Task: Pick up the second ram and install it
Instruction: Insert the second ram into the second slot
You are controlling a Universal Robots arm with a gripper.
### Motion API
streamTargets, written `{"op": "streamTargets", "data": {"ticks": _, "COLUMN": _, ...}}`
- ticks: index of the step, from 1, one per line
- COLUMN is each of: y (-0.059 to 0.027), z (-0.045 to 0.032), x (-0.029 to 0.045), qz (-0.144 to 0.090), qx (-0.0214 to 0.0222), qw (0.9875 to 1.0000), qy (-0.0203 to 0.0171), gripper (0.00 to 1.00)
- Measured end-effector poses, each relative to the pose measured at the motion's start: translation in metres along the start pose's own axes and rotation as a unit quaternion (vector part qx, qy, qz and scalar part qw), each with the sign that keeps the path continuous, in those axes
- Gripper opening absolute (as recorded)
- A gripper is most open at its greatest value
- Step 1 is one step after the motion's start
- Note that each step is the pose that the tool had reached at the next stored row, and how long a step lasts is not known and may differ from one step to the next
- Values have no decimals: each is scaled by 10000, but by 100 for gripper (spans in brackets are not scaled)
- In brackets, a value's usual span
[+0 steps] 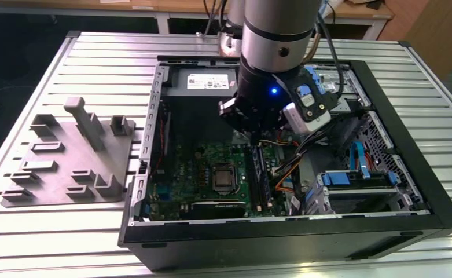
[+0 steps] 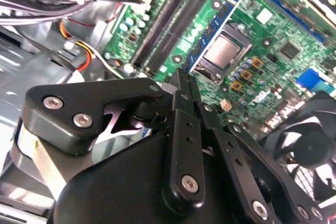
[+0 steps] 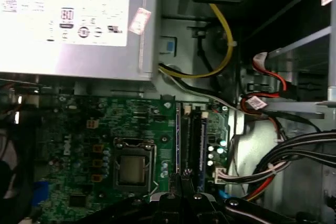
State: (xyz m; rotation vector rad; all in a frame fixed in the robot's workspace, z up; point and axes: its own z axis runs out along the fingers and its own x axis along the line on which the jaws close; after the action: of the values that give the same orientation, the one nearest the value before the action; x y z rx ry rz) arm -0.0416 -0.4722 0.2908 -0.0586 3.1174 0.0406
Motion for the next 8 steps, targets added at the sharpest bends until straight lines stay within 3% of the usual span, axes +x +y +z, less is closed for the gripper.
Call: {"op": "streamTargets", "data": {"ticks": 8, "y": -18, "z": 7, "x": -31, "qz": 0, "qx": -3, "qw": 10000, "qy": 4, "gripper": 11}}
